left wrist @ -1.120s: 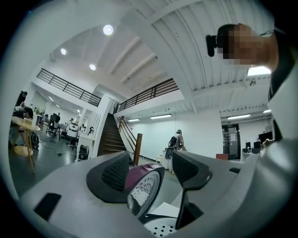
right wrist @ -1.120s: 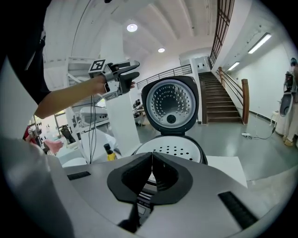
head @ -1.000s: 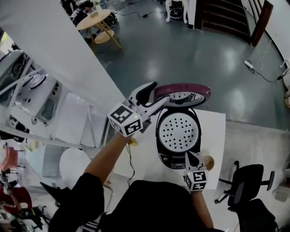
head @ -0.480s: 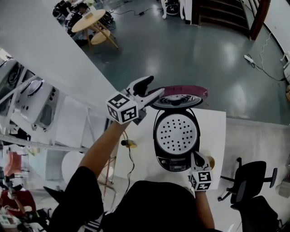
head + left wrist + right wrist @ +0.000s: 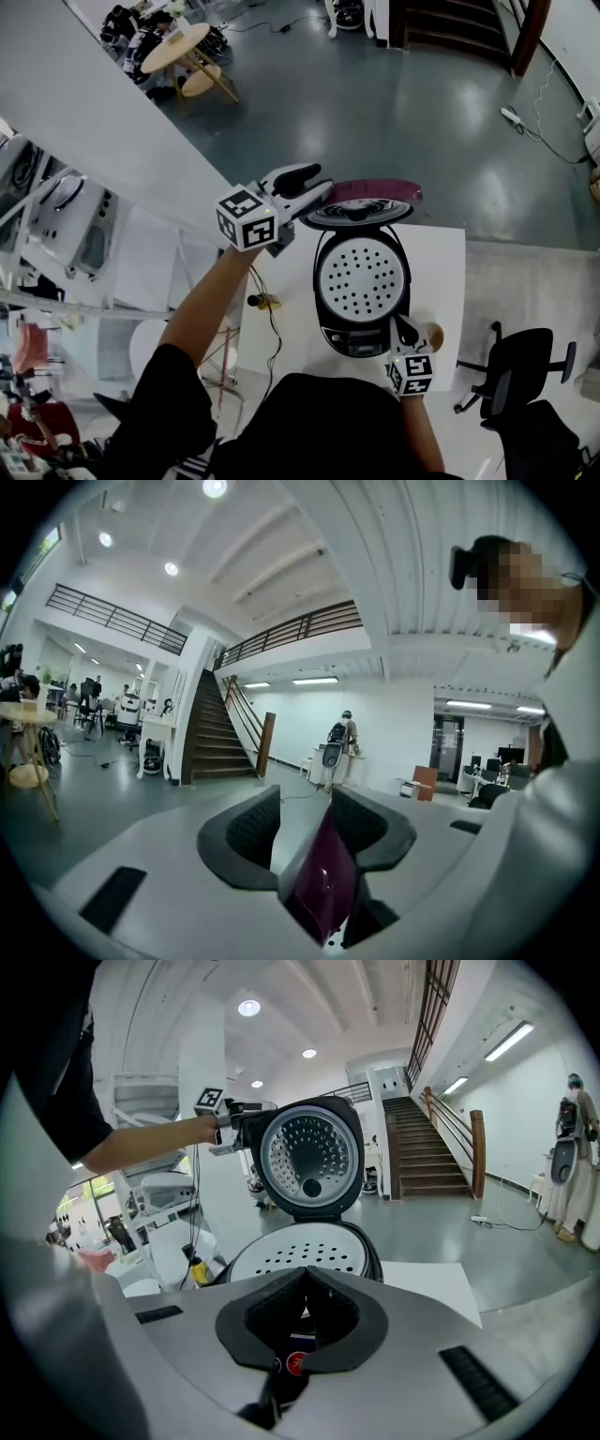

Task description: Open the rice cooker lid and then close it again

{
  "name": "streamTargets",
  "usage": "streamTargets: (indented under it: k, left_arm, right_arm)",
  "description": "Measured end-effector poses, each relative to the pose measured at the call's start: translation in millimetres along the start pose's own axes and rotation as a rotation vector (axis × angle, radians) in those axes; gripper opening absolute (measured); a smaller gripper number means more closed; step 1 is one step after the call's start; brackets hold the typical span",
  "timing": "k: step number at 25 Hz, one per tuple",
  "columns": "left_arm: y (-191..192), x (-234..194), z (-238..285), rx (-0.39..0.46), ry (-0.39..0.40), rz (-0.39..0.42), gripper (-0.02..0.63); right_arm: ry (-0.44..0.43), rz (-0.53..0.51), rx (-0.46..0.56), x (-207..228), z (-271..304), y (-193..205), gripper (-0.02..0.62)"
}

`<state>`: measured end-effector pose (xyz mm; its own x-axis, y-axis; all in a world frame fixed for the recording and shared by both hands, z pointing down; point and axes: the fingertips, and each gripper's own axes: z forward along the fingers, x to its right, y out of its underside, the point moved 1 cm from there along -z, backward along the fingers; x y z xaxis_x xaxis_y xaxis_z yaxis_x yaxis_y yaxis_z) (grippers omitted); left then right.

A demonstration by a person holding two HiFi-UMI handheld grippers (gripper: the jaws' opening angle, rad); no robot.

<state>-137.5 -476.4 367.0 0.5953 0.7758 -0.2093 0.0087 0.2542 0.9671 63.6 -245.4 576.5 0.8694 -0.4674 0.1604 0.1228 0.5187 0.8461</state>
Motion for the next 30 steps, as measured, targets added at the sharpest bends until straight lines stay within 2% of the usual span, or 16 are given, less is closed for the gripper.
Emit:
streamTargets:
  k: [2,6,11,16,26,30]
  left_arm:
    - [-0.4,3.0,0.7,-0.021,0.024,0.024,0.157]
    - [-0.8,11.7,2.8,-0.073,0.071,0.124,0.102]
    - [6.8,23.2,3.5,-0.138,0.158,0.124,0.079]
    - [10.7,42.4,-2.1,-0.190,0.221,0.171,0.064]
    - [20.4,63.0,-6.4,-0.243,0.228,0.240,0.051]
    - [29.7,76.9,-11.8,-0.273,0.252,0.244,0.049]
  right_arm:
    - [0.007,0.001,-0.004,2.6,-0.9,2.0,0.000]
    - [0.018,0.004,-0.001,4.5,-1.9,3.2,0.000]
    - [0.023,0.029,-0.011,-1.5,-11.6,13.3,0.000]
    - [0.010,0.017,0.014,-11.9,-16.2,7.6,0.000]
    - [0.005,-0.004,0.037,-23.4,-29.0,5.7,0.000]
    - [-0.002,0.015,0.048,-25.8,-30.9,5.3,0.000]
